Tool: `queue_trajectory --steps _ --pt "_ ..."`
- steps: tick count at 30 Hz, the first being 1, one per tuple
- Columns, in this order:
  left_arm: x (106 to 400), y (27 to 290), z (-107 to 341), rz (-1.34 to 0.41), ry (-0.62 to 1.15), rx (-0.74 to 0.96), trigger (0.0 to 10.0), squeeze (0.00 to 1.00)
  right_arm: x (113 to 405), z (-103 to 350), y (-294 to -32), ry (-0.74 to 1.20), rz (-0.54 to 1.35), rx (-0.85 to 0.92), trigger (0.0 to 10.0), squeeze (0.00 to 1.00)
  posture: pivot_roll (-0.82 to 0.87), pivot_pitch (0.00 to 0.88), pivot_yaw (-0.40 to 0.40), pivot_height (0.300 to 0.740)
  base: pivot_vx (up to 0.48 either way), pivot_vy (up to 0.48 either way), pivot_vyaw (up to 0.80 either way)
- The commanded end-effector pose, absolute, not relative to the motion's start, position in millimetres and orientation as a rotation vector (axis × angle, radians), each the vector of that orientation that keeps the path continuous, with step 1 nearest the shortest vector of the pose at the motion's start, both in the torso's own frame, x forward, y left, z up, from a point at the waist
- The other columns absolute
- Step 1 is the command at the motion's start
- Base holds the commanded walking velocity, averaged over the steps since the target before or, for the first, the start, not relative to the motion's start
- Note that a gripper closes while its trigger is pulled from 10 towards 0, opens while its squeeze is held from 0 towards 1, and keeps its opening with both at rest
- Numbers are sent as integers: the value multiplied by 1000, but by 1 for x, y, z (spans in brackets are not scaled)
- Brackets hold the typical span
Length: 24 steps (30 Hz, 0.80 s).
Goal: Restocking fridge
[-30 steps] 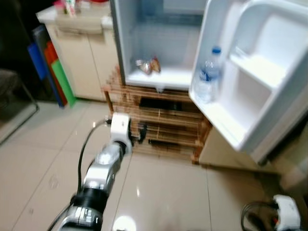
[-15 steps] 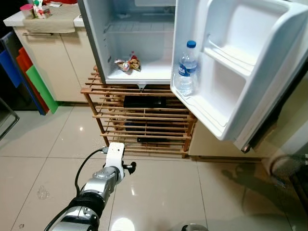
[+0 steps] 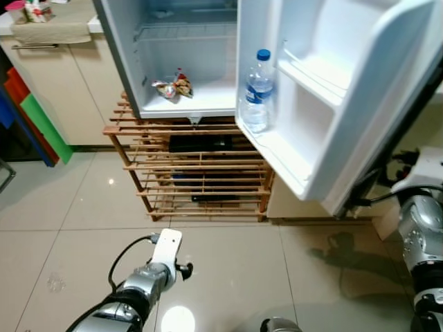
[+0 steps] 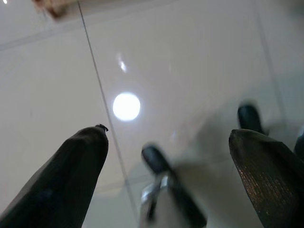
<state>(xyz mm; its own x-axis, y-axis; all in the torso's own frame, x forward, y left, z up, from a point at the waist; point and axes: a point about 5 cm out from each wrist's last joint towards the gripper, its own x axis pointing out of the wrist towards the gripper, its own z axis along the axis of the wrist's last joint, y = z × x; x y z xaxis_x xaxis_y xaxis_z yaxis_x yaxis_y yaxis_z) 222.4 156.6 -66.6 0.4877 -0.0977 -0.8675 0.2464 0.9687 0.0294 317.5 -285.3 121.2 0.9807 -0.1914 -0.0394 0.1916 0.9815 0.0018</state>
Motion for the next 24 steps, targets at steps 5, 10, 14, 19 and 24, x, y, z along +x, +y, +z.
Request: queue_trajectory --steps 5,10,14,19,24 --pt "199 167 -80 -196 1133 223 10000 0 325 148 -223 -25 110 58 10000 0 -172 0 81 740 0 0 0" --pt "190 170 -84 -202 1162 248 10000 0 302 167 -156 15 555 172 10000 0 -174 0 83 740 0 0 0" --pt "196 170 -81 -204 1150 242 10000 0 299 174 -160 18 577 196 10000 0 -172 0 76 740 0 0 0" --pt "219 159 -69 -210 1014 228 10000 0 310 168 -191 44 372 145 10000 0 -170 0 68 740 0 0 0" --pt "268 150 -34 -211 716 325 10000 0 314 154 -218 69 104 30 10000 0 -163 0 60 740 0 0 0"
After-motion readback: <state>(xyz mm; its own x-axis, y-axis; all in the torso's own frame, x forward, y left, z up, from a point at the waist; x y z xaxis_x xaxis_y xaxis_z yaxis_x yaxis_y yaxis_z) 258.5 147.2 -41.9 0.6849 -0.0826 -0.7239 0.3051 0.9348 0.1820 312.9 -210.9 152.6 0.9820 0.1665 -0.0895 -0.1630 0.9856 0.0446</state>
